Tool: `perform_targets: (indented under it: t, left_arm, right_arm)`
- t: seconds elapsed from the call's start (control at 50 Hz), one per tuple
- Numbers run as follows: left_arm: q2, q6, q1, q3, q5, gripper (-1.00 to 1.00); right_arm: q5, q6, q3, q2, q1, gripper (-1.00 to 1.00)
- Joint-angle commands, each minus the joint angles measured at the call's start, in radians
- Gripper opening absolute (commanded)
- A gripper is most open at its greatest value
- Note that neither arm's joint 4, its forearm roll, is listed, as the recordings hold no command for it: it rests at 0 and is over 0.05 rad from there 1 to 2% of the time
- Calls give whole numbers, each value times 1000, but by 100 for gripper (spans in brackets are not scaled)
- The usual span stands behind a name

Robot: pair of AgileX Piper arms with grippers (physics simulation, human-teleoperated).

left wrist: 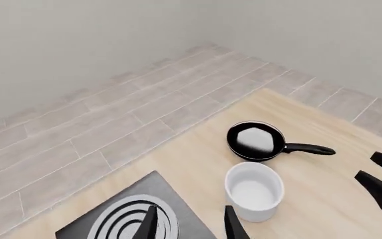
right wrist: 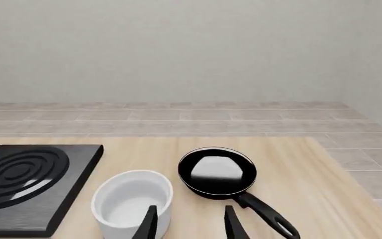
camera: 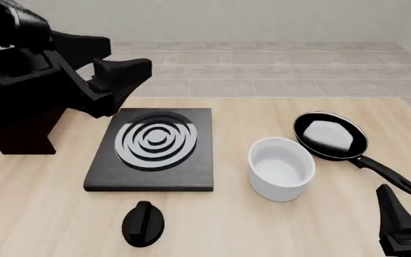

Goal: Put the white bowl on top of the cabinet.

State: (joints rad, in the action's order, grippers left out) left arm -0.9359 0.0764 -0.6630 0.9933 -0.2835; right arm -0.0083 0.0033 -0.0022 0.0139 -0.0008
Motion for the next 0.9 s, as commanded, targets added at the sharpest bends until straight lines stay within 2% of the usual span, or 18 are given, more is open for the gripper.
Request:
perform_targets:
  t: [0.02,0.06,0.1,0.2,0.26,0.34,0.4,0.54,0.72,0.9]
  left_arm:
    - [-261,56,-173,182,-57,100]
    - [-279,61,-185,192,-61,100]
    - [-341,95,-231,225,-84,100]
    - [-442,133,-262,326,-141,100]
    - [-488,176,-282,354,-162,100]
    - [-532,126,-319,404,-201,100]
    - [-563,120,-336,416,-214,100]
    - [-632,145,-370,455,-255,100]
    - [-744,219,-390,534,-331,100]
    - [-810,241,-413,618,-395,100]
  right_arm:
    - [-1,-2,0,-1,0,100]
    - [0,-2,0,-2,0,100]
    - [3,-1,0,-3,0,100]
    - [-1,1,0,2,0,100]
    - [-1,-2,0,-1,0,100]
    - [-6,0,1,6,0,100]
    - [-7,0,1,6,0,100]
    - [-6,0,1,6,0,100]
    - [-12,0,1,12,0,100]
    - [-3,0,-1,3,0,100]
